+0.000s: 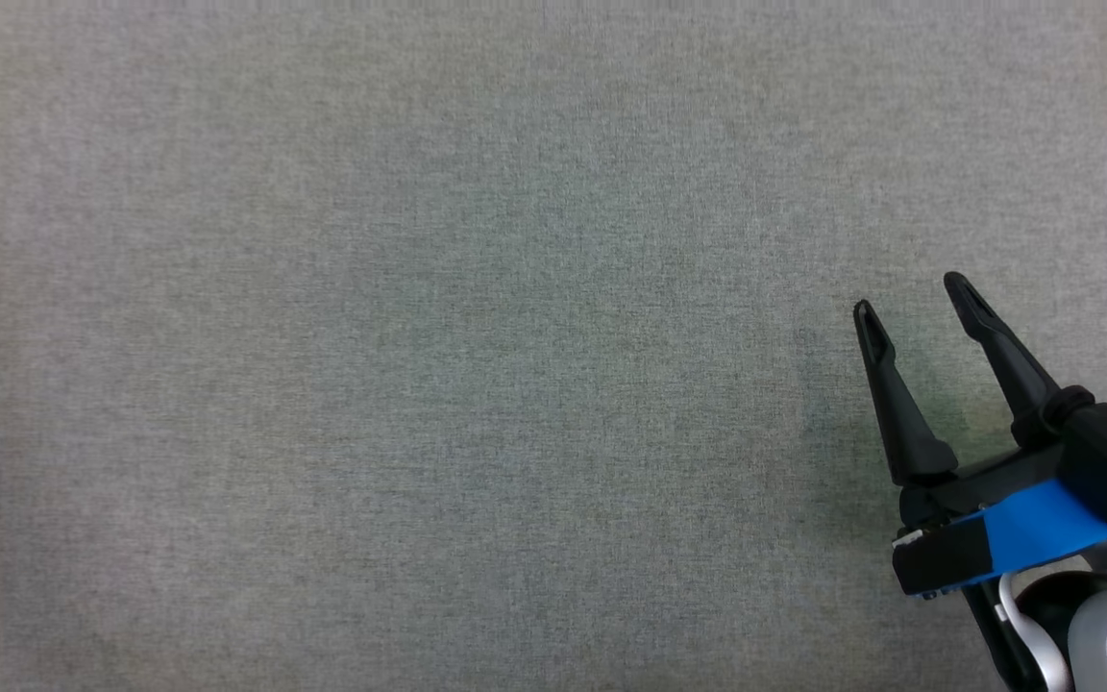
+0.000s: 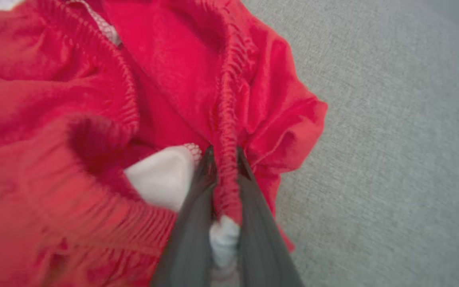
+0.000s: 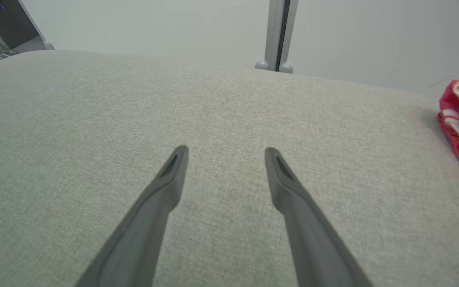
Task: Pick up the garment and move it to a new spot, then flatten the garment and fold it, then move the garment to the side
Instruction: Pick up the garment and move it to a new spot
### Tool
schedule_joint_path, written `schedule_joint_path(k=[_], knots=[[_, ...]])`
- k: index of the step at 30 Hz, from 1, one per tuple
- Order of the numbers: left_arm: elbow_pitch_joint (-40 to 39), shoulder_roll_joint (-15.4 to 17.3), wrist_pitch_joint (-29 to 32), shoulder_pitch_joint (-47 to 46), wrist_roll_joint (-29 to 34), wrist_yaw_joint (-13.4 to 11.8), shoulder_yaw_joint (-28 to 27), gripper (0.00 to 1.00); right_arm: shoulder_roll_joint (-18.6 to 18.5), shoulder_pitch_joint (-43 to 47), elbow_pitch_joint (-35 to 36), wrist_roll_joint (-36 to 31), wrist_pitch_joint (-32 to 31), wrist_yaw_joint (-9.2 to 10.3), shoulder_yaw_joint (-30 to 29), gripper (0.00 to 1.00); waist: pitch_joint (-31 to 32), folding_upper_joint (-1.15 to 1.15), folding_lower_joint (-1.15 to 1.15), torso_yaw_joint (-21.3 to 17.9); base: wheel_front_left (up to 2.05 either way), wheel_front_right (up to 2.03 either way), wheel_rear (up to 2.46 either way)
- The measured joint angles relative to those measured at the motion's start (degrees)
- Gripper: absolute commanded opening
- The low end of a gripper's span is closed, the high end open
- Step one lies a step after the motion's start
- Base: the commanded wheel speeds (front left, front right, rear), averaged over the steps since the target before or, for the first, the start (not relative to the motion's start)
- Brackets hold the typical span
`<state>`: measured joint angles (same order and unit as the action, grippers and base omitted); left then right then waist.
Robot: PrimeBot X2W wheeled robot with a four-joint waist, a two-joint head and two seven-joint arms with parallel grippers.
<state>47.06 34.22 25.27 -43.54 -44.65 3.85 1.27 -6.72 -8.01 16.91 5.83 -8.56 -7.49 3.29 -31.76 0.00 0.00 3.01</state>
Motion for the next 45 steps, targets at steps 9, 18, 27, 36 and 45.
schedule_joint_path(k=[9, 18, 27, 36, 45], knots=[[-8.0, 4.56, -5.8, -2.8, 5.08, 2.09, 3.44, 0.0, 1.63, -0.89, -6.31, 2.37, 3.05, 0.0, 1.96, 1.0, 7.81, 0.0, 0.0, 1.02, 0.0, 0.0, 0.0], [-23.49, 4.21, -4.44, -6.77, 9.22, 1.68, 8.51, 0.0, 2.94, -0.81, -12.1, 3.97, 6.47, 0.01, 2.71, 1.0, 16.65, 0.0, -0.01, 0.07, 0.0, 0.0, 0.0], [-44.63, -2.55, 5.7, -3.81, 9.37, -1.2, 17.07, 0.0, 3.75, 1.9, -14.47, 5.35, 8.4, 0.0, 1.19, 1.0, 23.86, 0.0, 0.0, -6.78, 0.0, 0.0, 0.0], [-54.15, -8.8, 9.22, 1.7, 7.54, -3.9, 23.1, 0.0, 3.78, 2.49, -14.97, 7.75, 9.7, 0.01, 1.13, 1.0, 23.86, 0.0, 0.0, -15.69, 0.0, 0.0, 0.0], [-44.74, -14.39, 4.05, 11.7, 7.65, -7.22, 26.93, 0.0, 3.82, 1.29, -17.16, 9.49, 12.15, 0.0, 2.7, 1.0, 21.73, 0.01, 0.01, -19.27, 0.0, 0.0, 0.0]])
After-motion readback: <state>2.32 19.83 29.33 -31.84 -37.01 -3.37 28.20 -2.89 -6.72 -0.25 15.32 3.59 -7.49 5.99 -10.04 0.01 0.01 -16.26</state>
